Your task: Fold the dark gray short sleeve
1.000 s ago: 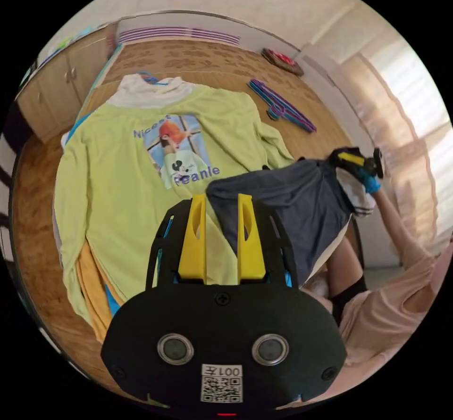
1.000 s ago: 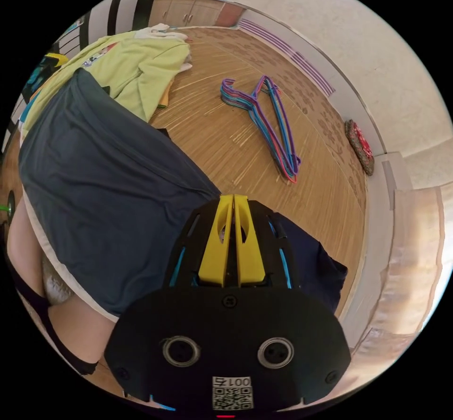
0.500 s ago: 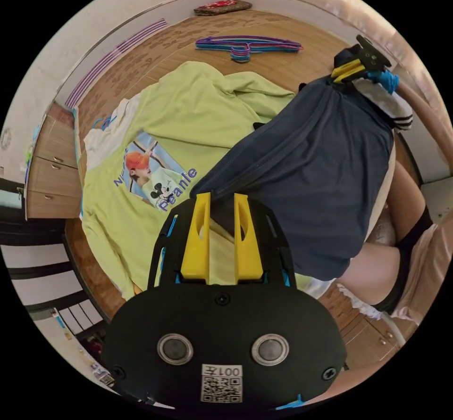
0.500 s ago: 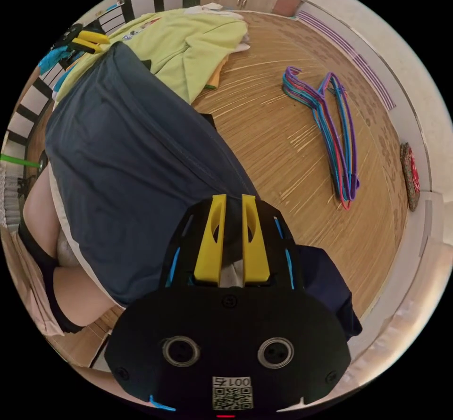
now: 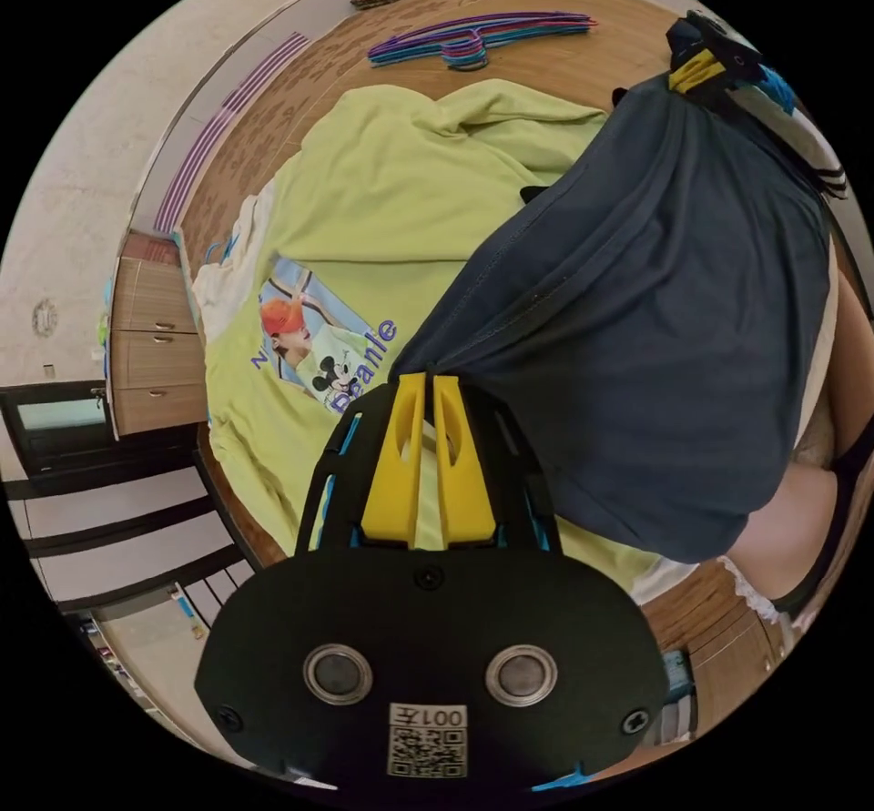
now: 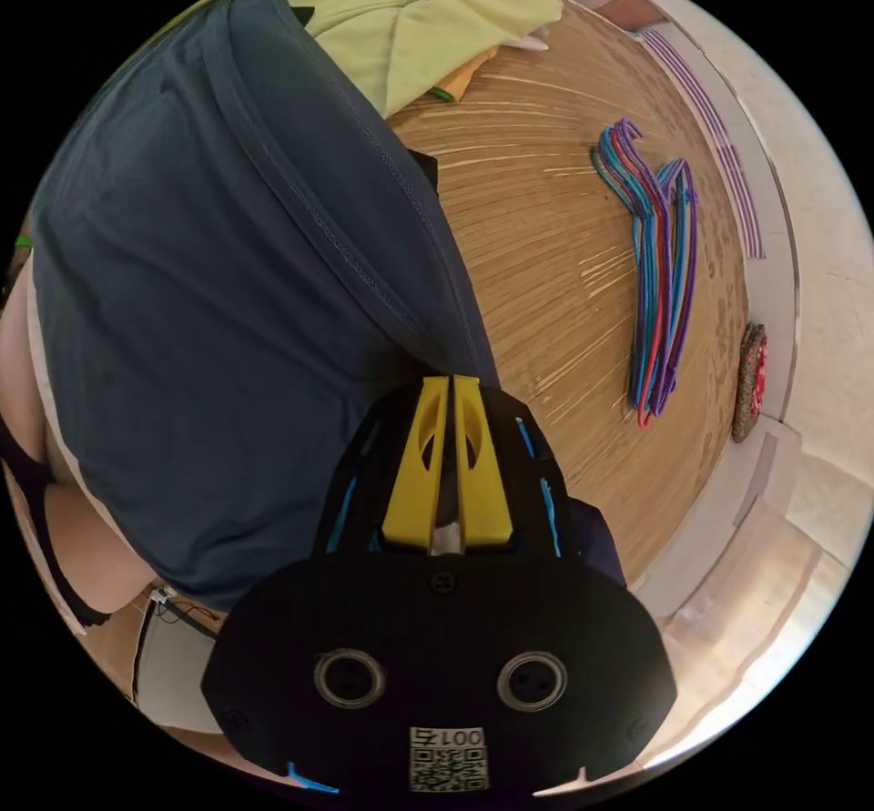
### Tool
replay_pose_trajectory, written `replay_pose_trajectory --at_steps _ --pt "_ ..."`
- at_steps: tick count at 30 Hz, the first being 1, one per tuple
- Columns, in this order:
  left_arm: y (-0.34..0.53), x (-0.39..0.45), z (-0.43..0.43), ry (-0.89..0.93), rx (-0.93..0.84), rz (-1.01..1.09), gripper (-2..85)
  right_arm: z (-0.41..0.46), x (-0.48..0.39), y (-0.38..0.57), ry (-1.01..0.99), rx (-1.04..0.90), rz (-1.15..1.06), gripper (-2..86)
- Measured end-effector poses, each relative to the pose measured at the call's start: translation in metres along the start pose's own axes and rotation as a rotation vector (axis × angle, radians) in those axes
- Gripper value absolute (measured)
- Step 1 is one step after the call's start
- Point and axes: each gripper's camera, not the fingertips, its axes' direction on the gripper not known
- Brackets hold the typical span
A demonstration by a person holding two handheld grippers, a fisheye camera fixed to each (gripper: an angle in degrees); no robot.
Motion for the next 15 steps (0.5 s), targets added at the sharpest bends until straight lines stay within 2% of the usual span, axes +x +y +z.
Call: replay_pose_trajectory --at_steps 8,15 --pt "0.019 -0.005 -0.012 -0.001 0.078 -0.132 -1.2 -0.03 0.012 0.037 0.021 0.158 0.193 0.7" --pt "0.04 -0.03 -0.002 0.085 0.077 -0.304 -1.6 -0.024 0.027 0.053 -0.018 0.076 0.382 0.4"
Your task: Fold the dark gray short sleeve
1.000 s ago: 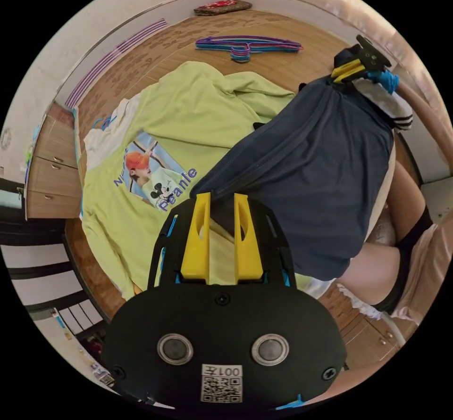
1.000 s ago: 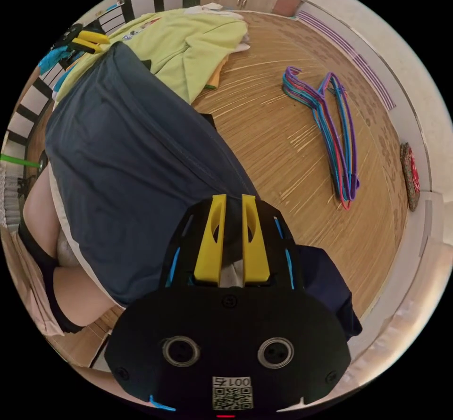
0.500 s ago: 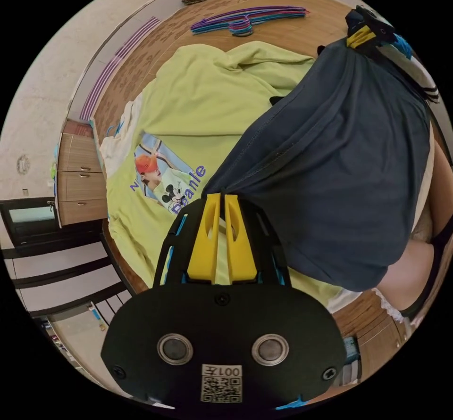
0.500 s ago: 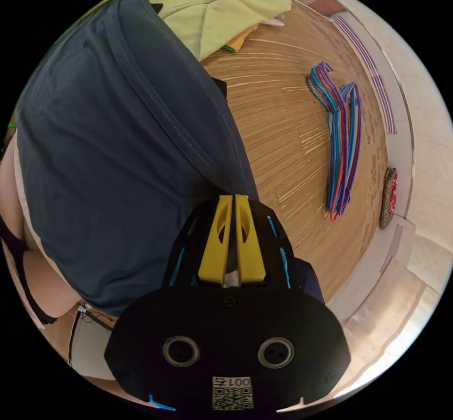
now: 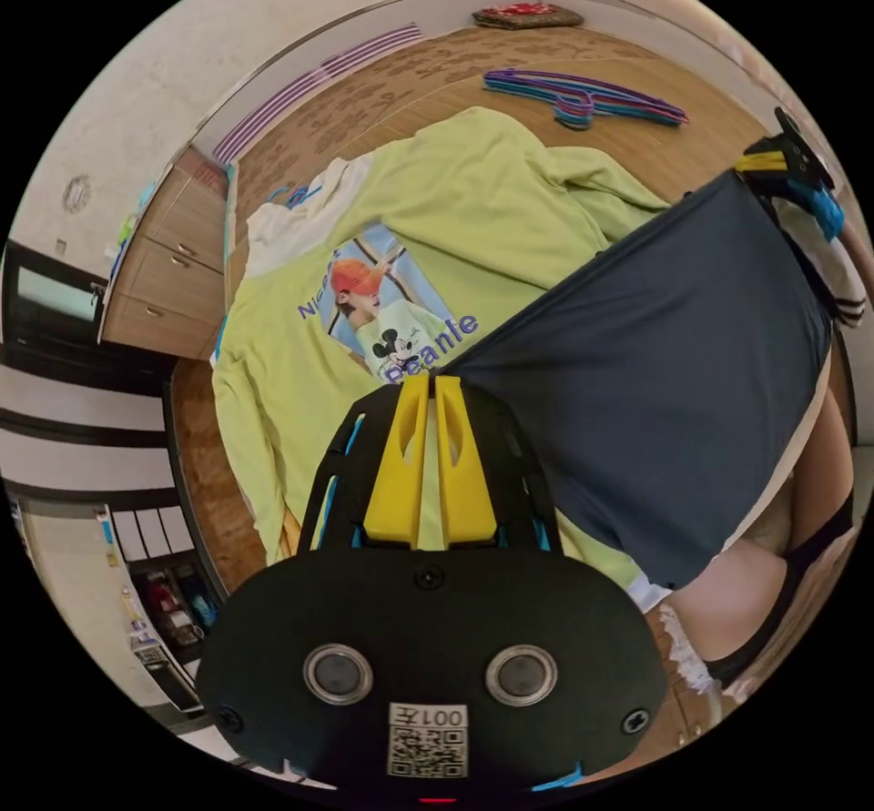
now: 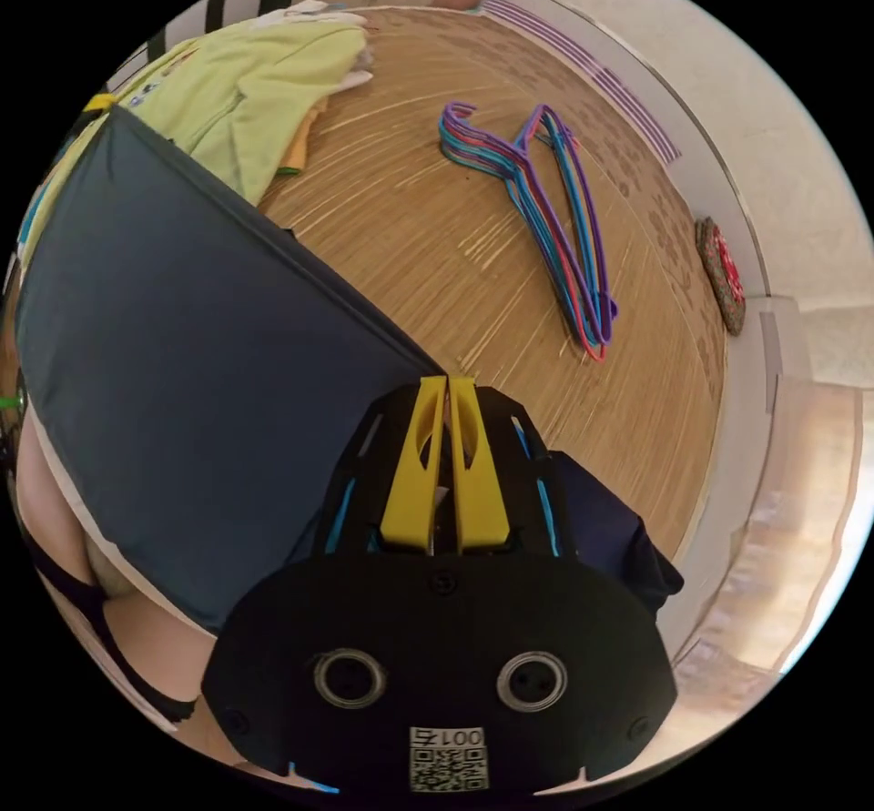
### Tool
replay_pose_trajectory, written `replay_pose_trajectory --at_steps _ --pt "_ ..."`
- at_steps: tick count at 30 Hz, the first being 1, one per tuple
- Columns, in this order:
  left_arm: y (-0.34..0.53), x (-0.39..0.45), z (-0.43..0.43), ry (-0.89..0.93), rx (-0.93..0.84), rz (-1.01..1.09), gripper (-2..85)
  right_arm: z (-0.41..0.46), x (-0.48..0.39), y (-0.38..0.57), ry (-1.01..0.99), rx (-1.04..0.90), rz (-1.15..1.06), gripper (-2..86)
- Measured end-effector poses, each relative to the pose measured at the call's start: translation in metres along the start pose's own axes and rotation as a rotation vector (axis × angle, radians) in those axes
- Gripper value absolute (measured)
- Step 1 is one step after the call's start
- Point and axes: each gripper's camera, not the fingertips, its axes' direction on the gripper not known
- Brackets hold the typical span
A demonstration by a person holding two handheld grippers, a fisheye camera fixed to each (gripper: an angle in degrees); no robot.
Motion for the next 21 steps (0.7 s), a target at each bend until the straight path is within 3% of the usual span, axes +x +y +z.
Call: replay_pose_trajectory --at_steps 11,16,21 --pt "0.011 -0.008 0.048 0.08 -0.105 -0.136 -1.0 0.031 -0.015 0.024 -0.084 -0.137 0.036 0.7" --pt "0.041 -0.03 0.04 0.183 -0.021 -0.223 0.4 -0.005 0.011 0.068 -0.275 0.04 0.196 1.3" --pt "0.088 -0.056 0.014 0.246 0.102 -0.334 0.4 -0.062 0.02 0.123 -0.29 0.205 0.277 0.9"
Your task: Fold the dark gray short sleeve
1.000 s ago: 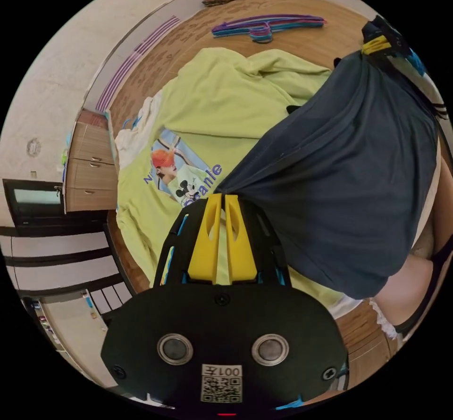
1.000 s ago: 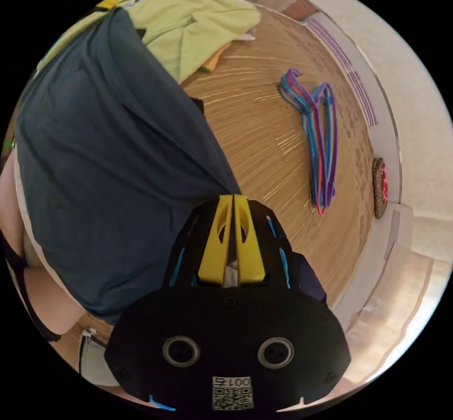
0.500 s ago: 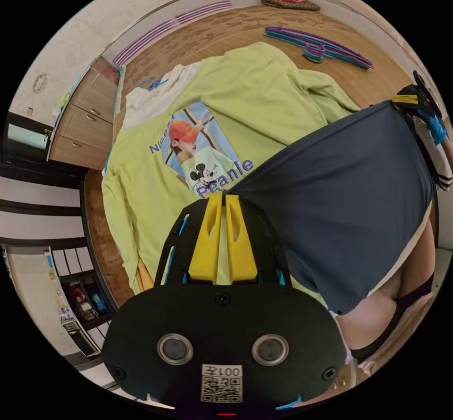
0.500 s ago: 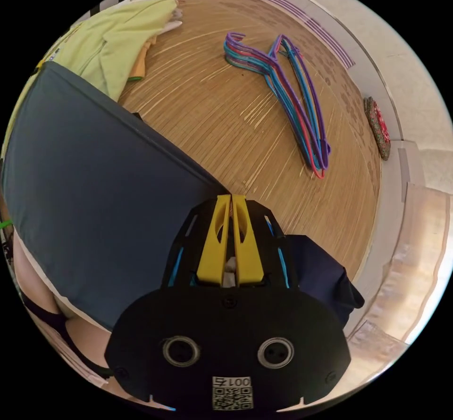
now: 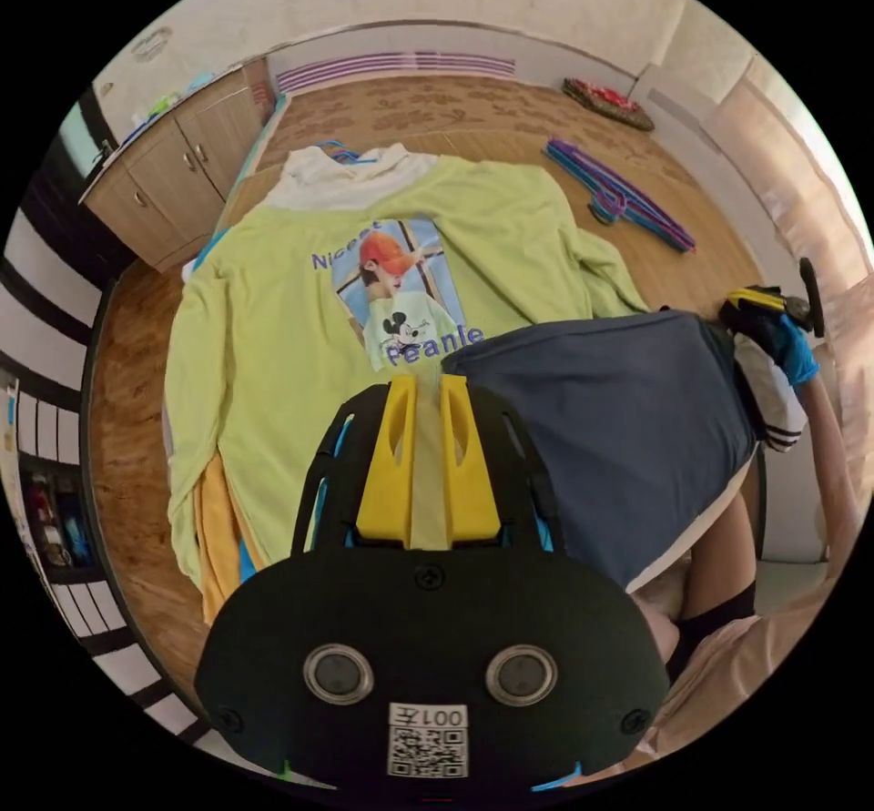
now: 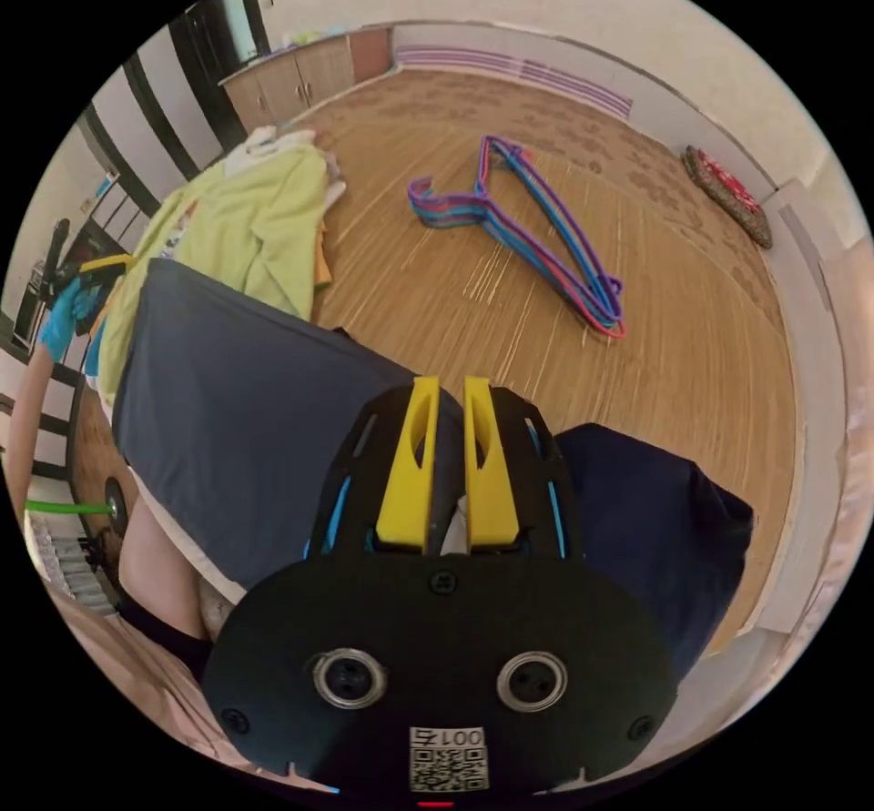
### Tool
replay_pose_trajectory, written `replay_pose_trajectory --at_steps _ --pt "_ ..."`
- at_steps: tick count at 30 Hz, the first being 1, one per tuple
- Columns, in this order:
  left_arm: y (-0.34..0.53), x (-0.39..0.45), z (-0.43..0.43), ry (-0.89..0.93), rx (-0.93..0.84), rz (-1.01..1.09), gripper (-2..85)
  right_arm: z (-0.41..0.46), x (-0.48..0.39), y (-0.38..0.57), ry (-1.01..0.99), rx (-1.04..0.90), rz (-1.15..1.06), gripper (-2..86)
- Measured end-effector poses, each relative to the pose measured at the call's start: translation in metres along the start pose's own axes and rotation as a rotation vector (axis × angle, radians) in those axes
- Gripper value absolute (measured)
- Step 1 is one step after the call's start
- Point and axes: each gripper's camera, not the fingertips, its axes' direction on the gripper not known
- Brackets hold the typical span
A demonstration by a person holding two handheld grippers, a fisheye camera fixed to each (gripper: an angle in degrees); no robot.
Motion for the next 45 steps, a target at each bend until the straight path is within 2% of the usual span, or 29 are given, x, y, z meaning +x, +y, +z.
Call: replay_pose_trajectory --at_steps 3,6,12,18,22,25,33,36,41,45 --pt "0.029 -0.009 -0.019 -0.038 0.023 0.008 0.4 -0.036 -0.013 0.037 0.027 0.065 -0.034 0.6" --pt "0.067 -0.007 -0.029 0.014 0.03 0.048 0.9 -0.061 -0.034 0.086 0.056 0.097 -0.099 0.5" --pt "0.157 0.027 -0.021 0.079 -0.015 0.214 2.4 -0.071 -0.07 0.19 0.138 0.06 -0.243 0.6" --pt "0.221 0.049 0.002 0.183 -0.006 0.21 3.2 -0.073 -0.083 0.28 0.081 0.055 -0.192 1.6" --pt "0.25 0.055 0.028 0.127 -0.03 0.189 4.2 -0.064 -0.085 0.332 0.024 0.041 -0.146 3.8" --pt "0.261 0.054 0.043 0.145 -0.027 0.182 4.6 -0.049 -0.088 0.359 0.0 -0.017 -0.132 6.3" --pt "0.281 0.048 0.058 0.201 -0.025 0.177 4.4 -0.03 -0.091 0.395 0.011 0.033 -0.041 8.7" --pt "0.291 0.046 0.058 0.214 -0.043 0.203 5.1 -0.019 -0.098 0.406 0.09 0.003 -0.071 8.8" --pt "0.308 0.046 0.066 0.212 -0.041 0.196 4.8 -0.022 -0.099 0.428 0.072 0.052 -0.029 6.8" --pt "0.323 0.048 0.077 0.191 0.026 0.142 2.0 -0.025 -0.095 0.445 0.019 0.086 0.052 3.0"
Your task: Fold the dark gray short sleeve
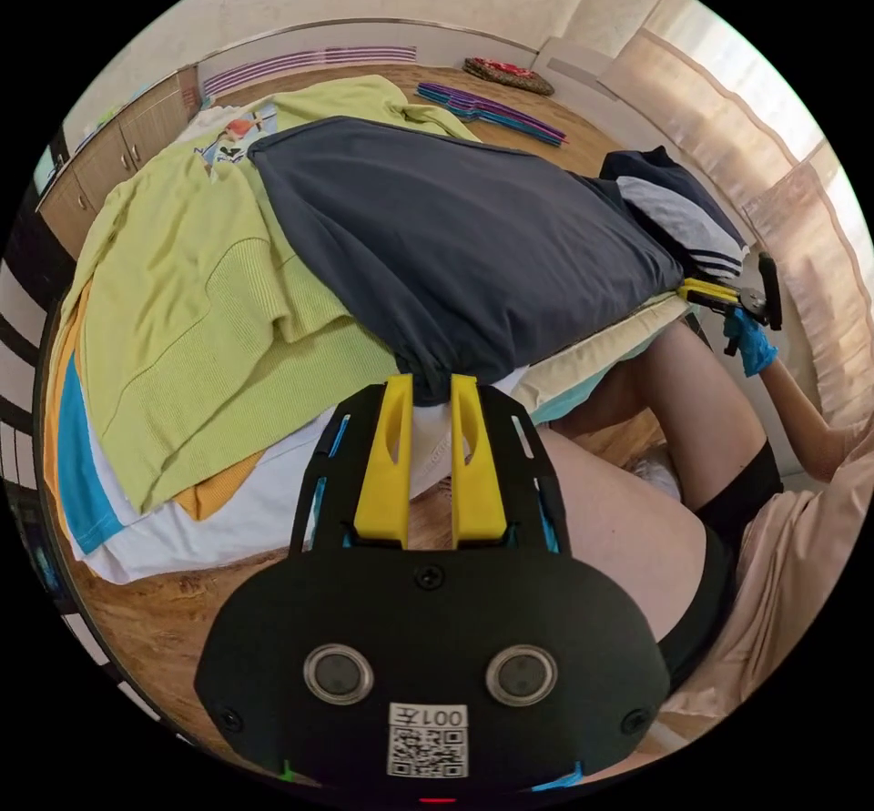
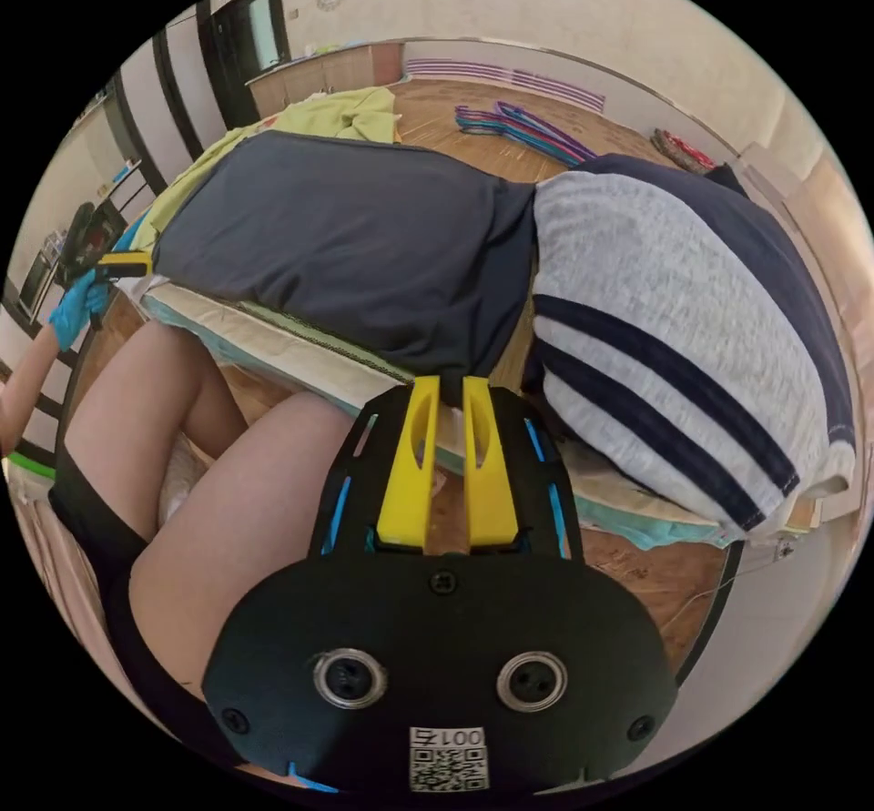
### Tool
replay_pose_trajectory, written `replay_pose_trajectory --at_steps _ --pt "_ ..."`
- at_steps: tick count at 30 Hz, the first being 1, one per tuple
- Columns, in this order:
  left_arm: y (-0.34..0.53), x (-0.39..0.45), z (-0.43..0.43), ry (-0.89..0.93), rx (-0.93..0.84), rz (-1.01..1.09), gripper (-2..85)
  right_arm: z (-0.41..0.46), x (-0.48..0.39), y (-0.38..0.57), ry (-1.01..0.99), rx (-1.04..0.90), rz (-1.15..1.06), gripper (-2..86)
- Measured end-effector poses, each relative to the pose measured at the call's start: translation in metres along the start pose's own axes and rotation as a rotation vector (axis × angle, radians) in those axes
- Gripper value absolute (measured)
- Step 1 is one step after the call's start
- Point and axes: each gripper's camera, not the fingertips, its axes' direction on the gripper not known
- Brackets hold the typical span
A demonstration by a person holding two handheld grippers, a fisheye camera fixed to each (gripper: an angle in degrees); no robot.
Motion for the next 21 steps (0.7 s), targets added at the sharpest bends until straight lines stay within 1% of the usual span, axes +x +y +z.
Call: replay_pose_trajectory --at_steps 3,5,9,12,14,16,21 --pt "0.013 -0.003 -0.001 0.021 0.034 -0.041 0.0 -0.007 0.006 0.011 -0.039 0.025 0.049 2.0" --pt "0.022 -0.004 -0.008 0.012 0.065 -0.061 -0.9 -0.017 0.008 0.018 -0.03 0.062 0.071 1.9" --pt "0.042 0.0 -0.041 -0.067 0.155 -0.041 -1.5 -0.043 0.007 0.029 0.024 0.124 0.085 2.0" --pt "0.055 -0.002 -0.064 -0.06 0.206 -0.042 -1.6 -0.064 -0.006 0.034 0.076 0.166 0.059 2.0" --pt "0.062 -0.002 -0.071 -0.102 0.199 -0.037 -1.6 -0.075 -0.014 0.038 0.11 0.187 0.043 2.0" --pt "0.071 -0.001 -0.069 -0.177 0.156 -0.036 -1.6 -0.081 -0.019 0.049 0.132 0.183 0.034 1.9" --pt "0.089 -0.005 -0.047 -0.157 0.115 -0.11 -1.6 -0.061 -0.022 0.076 0.056 0.064 0.031 1.7"
